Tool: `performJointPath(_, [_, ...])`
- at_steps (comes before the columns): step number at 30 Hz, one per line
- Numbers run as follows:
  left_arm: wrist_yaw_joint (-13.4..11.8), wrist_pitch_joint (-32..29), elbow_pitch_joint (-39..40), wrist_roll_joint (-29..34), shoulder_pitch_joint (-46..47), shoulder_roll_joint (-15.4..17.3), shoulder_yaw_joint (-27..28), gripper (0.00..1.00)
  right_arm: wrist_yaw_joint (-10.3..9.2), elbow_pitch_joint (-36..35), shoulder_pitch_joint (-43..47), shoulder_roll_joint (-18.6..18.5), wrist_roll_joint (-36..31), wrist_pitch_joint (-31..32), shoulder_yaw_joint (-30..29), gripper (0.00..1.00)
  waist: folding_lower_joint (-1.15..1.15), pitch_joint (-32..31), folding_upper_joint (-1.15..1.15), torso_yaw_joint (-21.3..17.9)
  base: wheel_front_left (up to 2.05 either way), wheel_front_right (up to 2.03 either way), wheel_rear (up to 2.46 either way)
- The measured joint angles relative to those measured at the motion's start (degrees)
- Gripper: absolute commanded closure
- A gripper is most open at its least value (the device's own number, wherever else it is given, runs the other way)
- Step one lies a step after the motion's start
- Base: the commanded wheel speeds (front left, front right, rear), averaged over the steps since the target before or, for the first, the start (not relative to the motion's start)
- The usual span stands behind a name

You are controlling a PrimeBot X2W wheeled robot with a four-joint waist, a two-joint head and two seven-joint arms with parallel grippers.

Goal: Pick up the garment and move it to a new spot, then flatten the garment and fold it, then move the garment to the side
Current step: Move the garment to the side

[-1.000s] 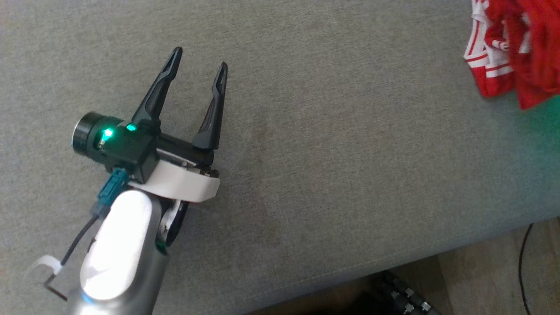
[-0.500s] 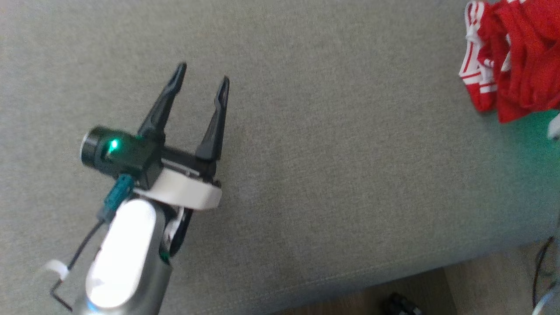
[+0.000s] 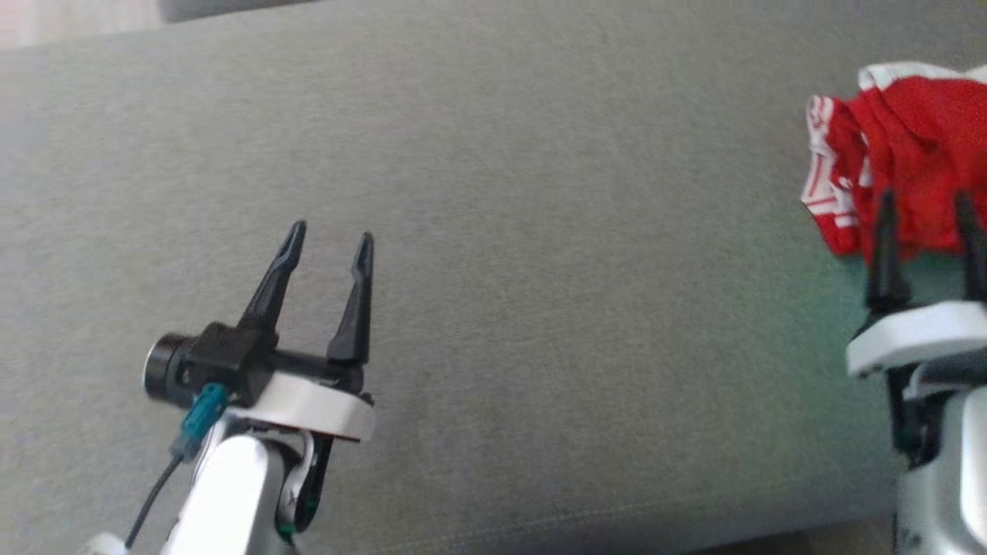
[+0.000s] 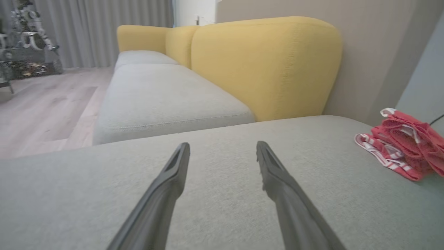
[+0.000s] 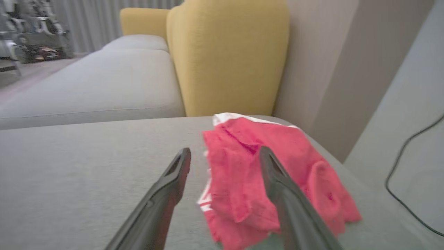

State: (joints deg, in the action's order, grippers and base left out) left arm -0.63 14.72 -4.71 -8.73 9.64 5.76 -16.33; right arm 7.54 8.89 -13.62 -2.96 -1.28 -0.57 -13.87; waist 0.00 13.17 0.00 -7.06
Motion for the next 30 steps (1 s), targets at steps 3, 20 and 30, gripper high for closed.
performJointPath(3, [-0.99,0.00,-0.20,-0.12,-1.72,-0.13,0.85,0.00,0.00,-3.96,3.25,0.38,1.97,0.94,3.85,0.00,0.00,-1.56,0.00,2.10,0.00,0.00,0.00])
performJointPath(20, [-2.49,-0.08,-2.45,-1.19,-8.18,1.12,3.47,0.00,0.00,-7.83,12.37,0.37,6.58,1.59,11.91,0.00,0.00,-10.68,0.00,11.54,0.00,0.00,0.00])
performJointPath(30, [-3.27,-1.80,-2.27,-2.19,-12.91,1.70,3.54,0.00,0.00,-8.29,16.99,0.38,7.91,1.71,11.91,0.00,0.00,-14.55,0.00,10.92,0.00,0.00,0.00])
